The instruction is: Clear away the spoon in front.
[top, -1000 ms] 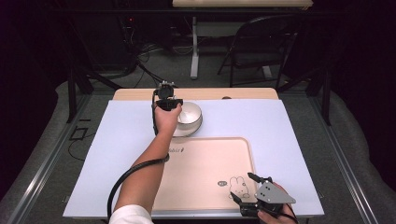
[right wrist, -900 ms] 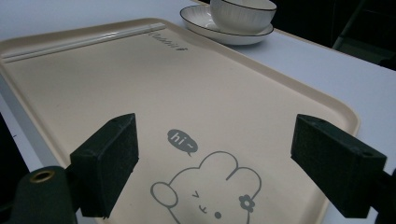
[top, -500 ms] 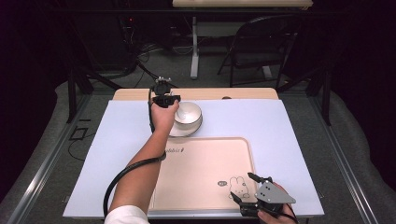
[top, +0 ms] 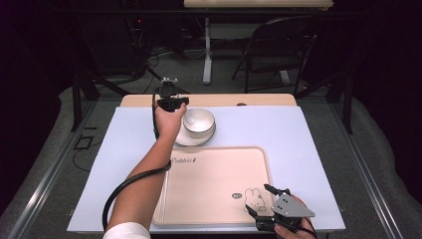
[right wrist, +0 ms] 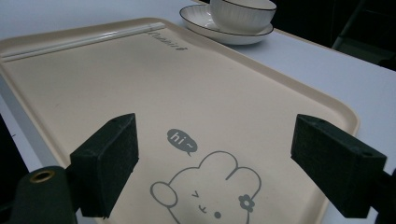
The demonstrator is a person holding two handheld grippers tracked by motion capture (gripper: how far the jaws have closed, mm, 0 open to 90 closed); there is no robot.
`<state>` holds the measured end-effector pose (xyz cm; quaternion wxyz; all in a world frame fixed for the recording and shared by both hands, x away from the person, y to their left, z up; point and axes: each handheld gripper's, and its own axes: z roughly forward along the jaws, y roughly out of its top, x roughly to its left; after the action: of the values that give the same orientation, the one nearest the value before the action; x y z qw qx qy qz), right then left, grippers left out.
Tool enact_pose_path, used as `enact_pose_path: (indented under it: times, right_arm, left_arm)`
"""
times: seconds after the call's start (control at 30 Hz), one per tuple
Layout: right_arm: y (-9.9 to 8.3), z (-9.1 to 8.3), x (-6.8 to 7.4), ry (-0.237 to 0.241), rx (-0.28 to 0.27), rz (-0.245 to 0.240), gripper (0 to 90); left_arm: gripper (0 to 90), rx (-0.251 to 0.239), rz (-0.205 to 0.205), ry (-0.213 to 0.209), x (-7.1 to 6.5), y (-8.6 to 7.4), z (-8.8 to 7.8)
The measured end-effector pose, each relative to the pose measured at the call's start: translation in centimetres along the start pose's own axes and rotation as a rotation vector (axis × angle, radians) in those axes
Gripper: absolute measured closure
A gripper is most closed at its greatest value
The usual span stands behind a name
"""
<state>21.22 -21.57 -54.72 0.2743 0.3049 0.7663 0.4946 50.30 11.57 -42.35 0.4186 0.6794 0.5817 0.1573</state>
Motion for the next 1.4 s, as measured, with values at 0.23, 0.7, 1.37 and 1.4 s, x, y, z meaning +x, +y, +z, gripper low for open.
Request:
enact_pose_path:
  times: [0.23, 0.7, 1.37, 1.4]
  right_arm:
    - [0.0, 0.0, 0.0, -0.001, 0.0, -0.006, 14.4]
    - [0.0, 0.1, 0.1, 0.0, 0.001, -0.004, 14.4]
    - [-0.1, 0.2, 0.1, -0.001, 0.011, -0.003, 14.4]
    - [-0.1, 0.2, 0.1, -0.001, 0.011, -0.005, 14.4]
  left_arm:
    - [84.9, -0.007, 0.022, -0.013, 0.0, 0.5, -1.6]
    - [84.8, -0.025, 0.07, -0.042, 0.1, 0.7, -5.1]
    - [84.9, -0.024, 0.125, -0.13, 0.7, -1.5, -11.2]
    - [84.9, -0.022, 0.129, -0.134, 0.7, -1.7, -11.5]
